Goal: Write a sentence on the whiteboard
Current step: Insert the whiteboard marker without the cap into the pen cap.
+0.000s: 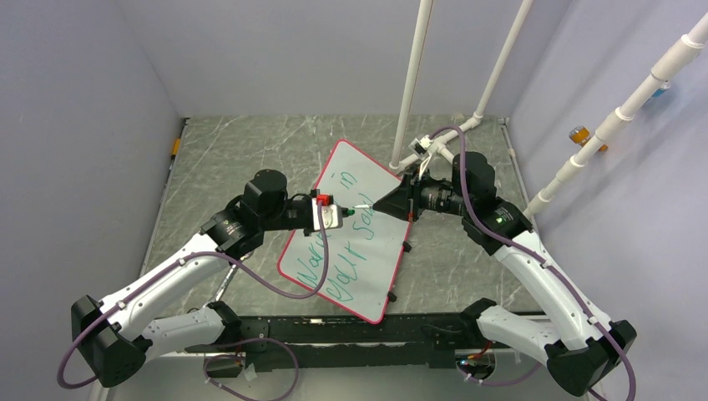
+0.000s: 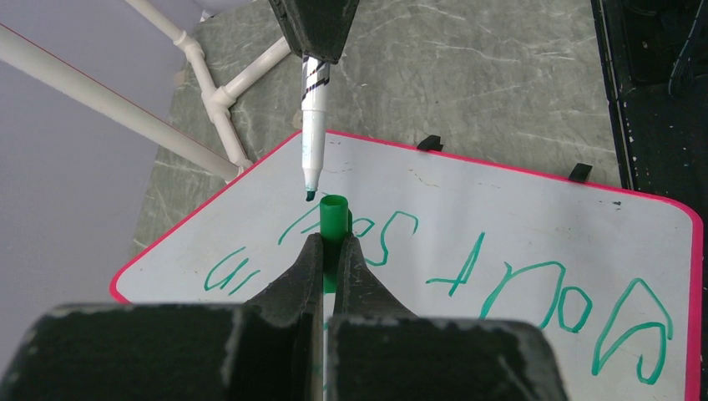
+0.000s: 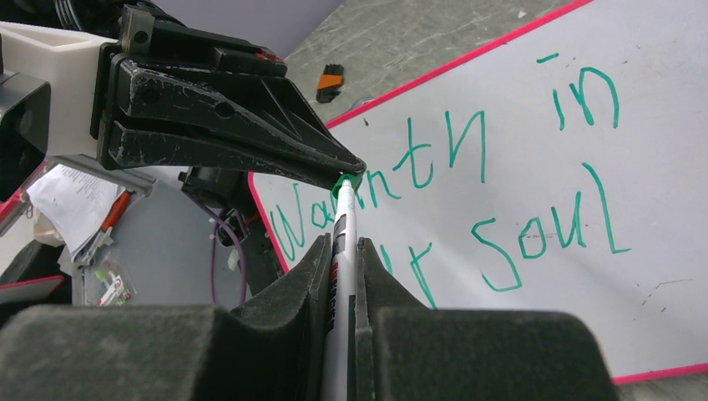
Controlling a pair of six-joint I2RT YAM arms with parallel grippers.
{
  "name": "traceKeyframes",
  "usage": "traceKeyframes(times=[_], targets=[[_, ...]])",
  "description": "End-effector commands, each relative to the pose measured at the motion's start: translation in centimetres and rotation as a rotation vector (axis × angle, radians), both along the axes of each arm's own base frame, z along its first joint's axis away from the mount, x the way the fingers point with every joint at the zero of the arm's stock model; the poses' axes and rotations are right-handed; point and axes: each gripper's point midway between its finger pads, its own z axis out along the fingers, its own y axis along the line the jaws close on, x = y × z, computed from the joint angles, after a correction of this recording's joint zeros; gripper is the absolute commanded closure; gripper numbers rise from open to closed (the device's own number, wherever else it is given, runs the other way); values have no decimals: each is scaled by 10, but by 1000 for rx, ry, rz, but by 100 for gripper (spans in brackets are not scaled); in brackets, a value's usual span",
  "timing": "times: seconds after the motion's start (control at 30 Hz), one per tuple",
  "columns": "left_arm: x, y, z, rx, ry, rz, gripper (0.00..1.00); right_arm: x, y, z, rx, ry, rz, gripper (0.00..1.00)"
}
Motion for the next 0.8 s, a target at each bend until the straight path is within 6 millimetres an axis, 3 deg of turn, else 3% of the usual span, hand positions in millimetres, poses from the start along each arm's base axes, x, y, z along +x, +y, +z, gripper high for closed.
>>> traceKeyframes(times=[0.0, 0.77], targets=[[-4, -5, 17, -52, -20, -22, 100, -1, 3, 9, 31, -33, 7, 100], [1, -7, 17, -62, 38, 14, 100, -4, -1, 5, 19, -29, 0, 100]])
